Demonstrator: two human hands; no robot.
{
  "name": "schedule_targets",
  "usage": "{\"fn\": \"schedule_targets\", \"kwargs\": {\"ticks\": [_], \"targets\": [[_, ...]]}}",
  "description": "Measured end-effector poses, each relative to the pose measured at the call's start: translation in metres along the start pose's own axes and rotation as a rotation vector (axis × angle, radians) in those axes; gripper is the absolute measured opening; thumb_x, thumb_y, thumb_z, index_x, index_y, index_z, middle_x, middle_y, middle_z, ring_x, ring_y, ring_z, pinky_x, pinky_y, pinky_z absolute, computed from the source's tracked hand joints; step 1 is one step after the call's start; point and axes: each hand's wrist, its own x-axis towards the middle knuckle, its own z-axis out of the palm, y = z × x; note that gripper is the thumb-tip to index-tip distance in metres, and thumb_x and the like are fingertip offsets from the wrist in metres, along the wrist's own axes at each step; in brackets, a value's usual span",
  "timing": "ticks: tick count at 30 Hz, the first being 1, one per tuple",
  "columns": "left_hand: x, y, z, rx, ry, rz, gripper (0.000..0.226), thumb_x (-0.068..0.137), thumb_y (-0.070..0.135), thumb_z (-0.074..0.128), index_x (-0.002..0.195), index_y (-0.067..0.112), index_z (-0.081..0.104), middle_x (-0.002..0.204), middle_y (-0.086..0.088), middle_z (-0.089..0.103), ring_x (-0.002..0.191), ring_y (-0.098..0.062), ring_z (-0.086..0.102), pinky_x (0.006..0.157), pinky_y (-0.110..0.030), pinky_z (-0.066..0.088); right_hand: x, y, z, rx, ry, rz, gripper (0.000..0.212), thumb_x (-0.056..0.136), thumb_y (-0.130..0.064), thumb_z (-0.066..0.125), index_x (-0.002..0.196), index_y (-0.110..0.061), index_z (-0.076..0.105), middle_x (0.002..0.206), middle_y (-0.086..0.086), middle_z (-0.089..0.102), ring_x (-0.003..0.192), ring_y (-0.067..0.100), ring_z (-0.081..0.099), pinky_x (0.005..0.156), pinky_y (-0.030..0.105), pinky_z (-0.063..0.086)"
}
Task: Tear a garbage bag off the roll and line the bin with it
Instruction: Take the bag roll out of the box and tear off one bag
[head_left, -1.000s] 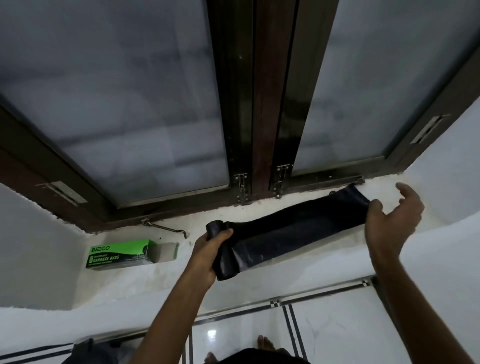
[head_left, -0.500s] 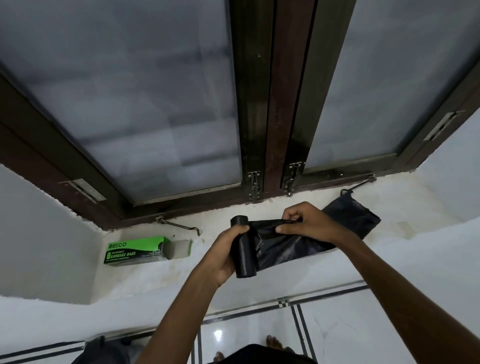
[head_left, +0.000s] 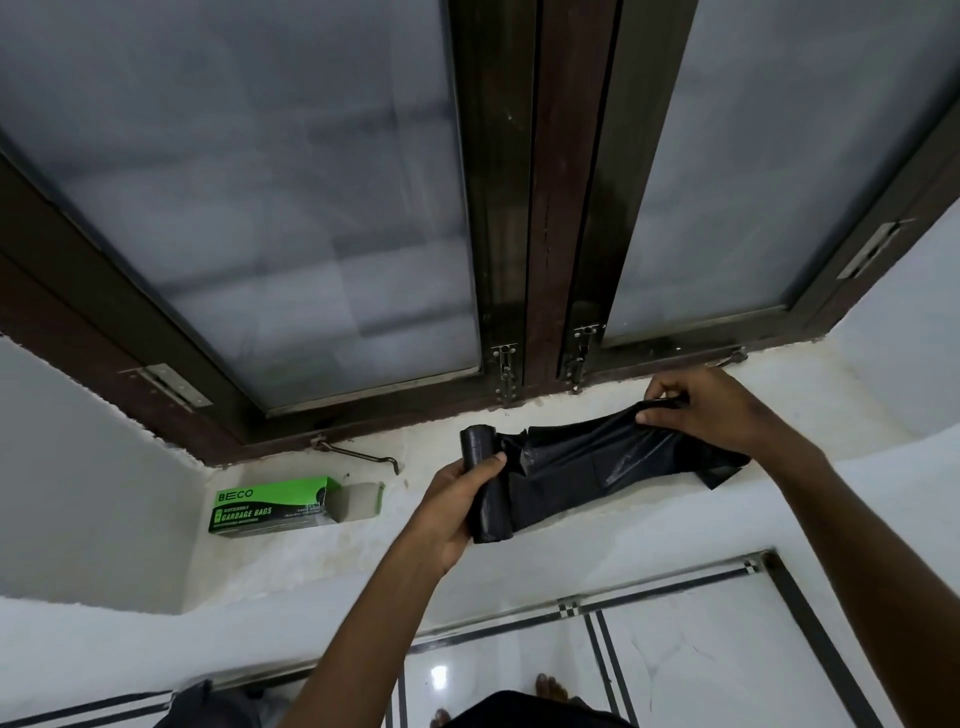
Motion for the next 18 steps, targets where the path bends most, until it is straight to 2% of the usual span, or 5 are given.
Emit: {"fn": "schedule_targets", "kwargs": {"ticks": [4,9,12,14,18], "targets": [[0.0,0.0,0.007,0.062,0.001,0.05,0.025,0.09,0.024,0.069,0.114,0.014,0.067,0.106,-0.005,0.076,0.1,-0.022,0.071,0.071,-0.03,0.057,-0.005,-0.025,0.015,-0.262,0.021,-0.106,0.049,0.081,-0.046,0.077,0.125,-0.028,0.064,0.127,-0.003,0.065,0.12,0.018,0.056,0.1,0.038,0.047],[-0.002,0.004,0.009,0.151,-0.05,0.142,0.027,0.092,0.024,0.067,0.118,0.017,0.066,0.111,-0.005,0.075,0.105,-0.022,0.07,0.083,-0.034,0.057,0.001,-0.075,0.047,0.217,-0.278,-0.108,0.068,0.079,-0.053,0.076,0.14,-0.033,0.053,0.132,-0.015,0.059,0.124,-0.002,0.051,0.099,0.019,0.042],[-0.004,0.005,0.009,0.209,-0.067,0.202,0.029,0.091,0.023,0.068,0.12,0.018,0.065,0.112,-0.005,0.074,0.107,-0.023,0.069,0.094,-0.04,0.055,0.01,-0.079,0.065,0.344,-0.426,-0.079,0.051,0.079,-0.044,0.08,0.123,-0.024,0.066,0.12,-0.008,0.069,0.115,0.004,0.06,0.098,0.023,0.045],[-0.005,0.006,0.009,0.225,-0.053,0.239,0.028,0.092,0.021,0.067,0.119,0.018,0.065,0.111,-0.004,0.075,0.106,-0.021,0.07,0.095,-0.04,0.055,0.012,-0.08,0.073,0.405,-0.468,-0.091,0.026,0.084,-0.03,0.079,0.098,-0.01,0.072,0.09,-0.001,0.075,0.086,0.005,0.067,0.079,0.022,0.05],[-0.007,0.007,0.009,0.243,-0.019,0.27,0.023,0.093,0.021,0.065,0.116,0.023,0.065,0.109,0.0,0.074,0.103,-0.014,0.069,0.087,-0.027,0.054,0.015,-0.075,0.081,0.461,-0.343,-0.072,0.016,0.088,-0.018,0.075,0.077,-0.007,0.07,0.069,-0.001,0.066,0.069,0.007,0.06,0.068,0.026,0.046]]}}
